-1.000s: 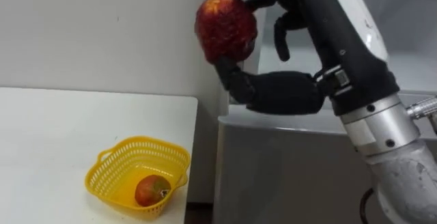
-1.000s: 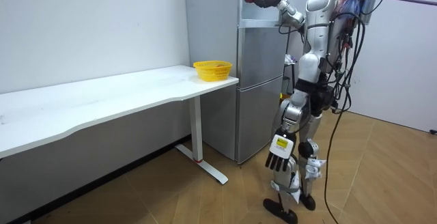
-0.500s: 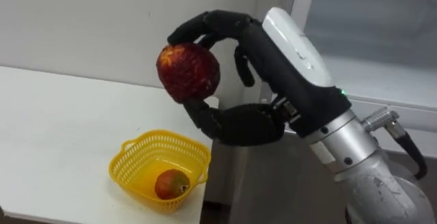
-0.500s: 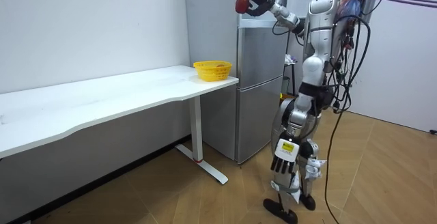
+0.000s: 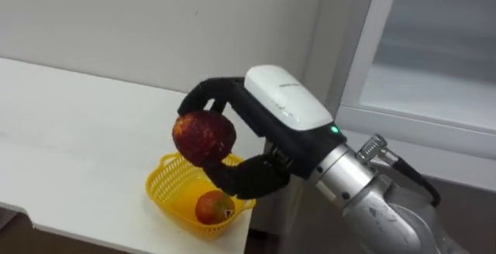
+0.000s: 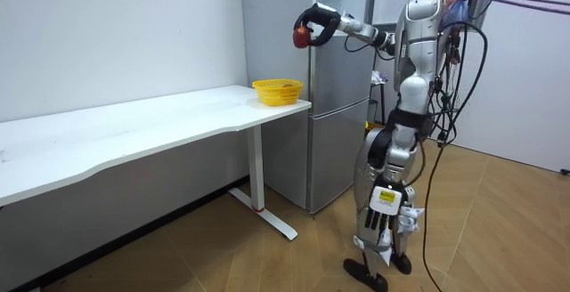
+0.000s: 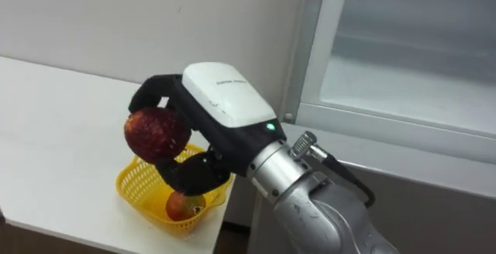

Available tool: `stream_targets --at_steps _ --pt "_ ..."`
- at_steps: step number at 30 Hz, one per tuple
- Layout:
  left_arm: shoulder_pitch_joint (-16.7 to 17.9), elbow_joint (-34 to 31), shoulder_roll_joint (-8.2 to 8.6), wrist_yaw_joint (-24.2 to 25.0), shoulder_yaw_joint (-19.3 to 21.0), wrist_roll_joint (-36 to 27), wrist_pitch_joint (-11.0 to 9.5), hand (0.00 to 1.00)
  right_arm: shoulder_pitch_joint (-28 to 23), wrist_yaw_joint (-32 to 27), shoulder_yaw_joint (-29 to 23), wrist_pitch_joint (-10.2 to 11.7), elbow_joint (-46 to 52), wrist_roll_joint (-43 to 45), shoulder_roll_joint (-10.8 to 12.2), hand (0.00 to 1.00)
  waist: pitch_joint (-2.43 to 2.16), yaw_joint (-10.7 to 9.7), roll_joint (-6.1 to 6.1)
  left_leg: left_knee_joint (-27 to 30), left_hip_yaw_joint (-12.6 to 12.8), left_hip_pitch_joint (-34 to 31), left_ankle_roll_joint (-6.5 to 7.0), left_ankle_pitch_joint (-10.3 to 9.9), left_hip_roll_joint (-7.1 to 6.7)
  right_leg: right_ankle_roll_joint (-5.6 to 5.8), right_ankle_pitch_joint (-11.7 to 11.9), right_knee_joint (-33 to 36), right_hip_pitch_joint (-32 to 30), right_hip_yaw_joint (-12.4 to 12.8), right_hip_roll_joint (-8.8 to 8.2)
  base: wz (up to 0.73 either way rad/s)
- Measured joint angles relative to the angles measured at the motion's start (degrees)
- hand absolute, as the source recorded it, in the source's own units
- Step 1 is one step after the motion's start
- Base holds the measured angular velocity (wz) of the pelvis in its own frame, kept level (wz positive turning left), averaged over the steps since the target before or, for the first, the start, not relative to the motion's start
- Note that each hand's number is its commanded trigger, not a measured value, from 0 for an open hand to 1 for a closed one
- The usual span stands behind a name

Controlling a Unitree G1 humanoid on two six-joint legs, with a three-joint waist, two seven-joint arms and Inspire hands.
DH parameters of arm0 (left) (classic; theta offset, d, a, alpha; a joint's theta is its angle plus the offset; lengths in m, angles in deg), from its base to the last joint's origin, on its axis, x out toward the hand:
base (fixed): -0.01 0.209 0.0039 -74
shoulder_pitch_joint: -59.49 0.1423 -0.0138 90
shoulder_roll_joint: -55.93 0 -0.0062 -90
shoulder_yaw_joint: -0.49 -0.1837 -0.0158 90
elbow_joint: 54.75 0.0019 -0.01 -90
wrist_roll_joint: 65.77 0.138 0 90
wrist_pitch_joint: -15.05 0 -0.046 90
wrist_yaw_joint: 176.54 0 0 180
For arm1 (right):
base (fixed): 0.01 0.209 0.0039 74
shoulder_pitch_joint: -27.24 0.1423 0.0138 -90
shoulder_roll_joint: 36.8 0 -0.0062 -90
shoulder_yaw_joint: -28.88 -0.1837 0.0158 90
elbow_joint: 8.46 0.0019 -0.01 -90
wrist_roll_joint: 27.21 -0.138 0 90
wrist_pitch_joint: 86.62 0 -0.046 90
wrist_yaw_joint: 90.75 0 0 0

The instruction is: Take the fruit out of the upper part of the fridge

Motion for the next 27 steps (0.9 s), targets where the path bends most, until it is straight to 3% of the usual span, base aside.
stream_targets --at_steps 2,4,7,10,14,21,27 --pt "0.0 0.0 -0.27 -0.3 0.0 0.0 0.0 0.00 0.0 0.0 1.0 -0.4 -1.1 1.1 0.0 1.00 -0.20 0.5 -0.96 0.2 -0.7 -0.5 0.00 0.0 -0.14 0.07 0.0 -0.7 0.0 -0.6 0.04 0.20" --pt "-0.1 -0.4 -0.32 -0.6 0.0 0.0 0.2 0.00 0.0 0.0 2.4 -1.3 -1.7 1.0 -0.2 1.00 0.06 1.1 -1.78 0.6 -1.6 -1.0 0.00 0.0 -0.38 0.13 0.0 -0.9 0.1 -1.6 0.00 0.23" --pt "0.0 -0.7 -0.28 -1.6 0.1 0.0 0.2 0.00 0.0 0.0 3.7 -0.5 -5.4 0.7 -0.5 1.00 0.06 1.9 -2.17 0.9 -2.2 -1.6 0.00 0.0 -0.44 0.16 0.0 -0.7 0.2 -1.8 0.00 0.14" --pt "0.0 -0.7 -0.31 -2.0 0.3 0.0 0.2 0.00 0.0 0.0 3.9 -1.2 -10.1 0.7 -0.6 1.00 0.06 2.8 -2.27 1.0 -2.6 -1.9 0.00 0.0 -0.53 0.17 0.0 -0.7 0.2 -1.6 0.01 0.07" --pt "0.1 -0.7 -0.34 -2.0 0.3 0.0 0.2 0.00 0.0 0.0 3.9 -1.8 -12.7 0.7 -1.2 1.00 0.03 3.1 -2.38 0.9 -2.7 -2.0 0.00 0.0 -0.54 0.17 0.0 -0.7 0.1 -1.8 0.03 0.00" --pt "0.2 -1.1 -0.40 -1.8 0.3 0.0 0.5 0.00 0.1 0.0 3.9 -2.3 -13.7 0.8 -1.6 1.00 0.18 3.2 -3.80 1.8 -3.3 -2.8 0.05 -0.2 -0.67 0.17 0.0 -0.7 0.0 -2.3 0.11 0.04" --pt "0.2 -1.2 -0.68 -1.5 0.3 0.0 0.6 0.00 0.6 0.1 3.9 -2.9 -16.3 0.3 -1.6 1.00 0.26 3.6 -3.77 3.1 -3.9 -3.7 0.27 -0.6 -0.63 0.31 0.1 -0.5 0.0 -3.1 0.04 0.07"
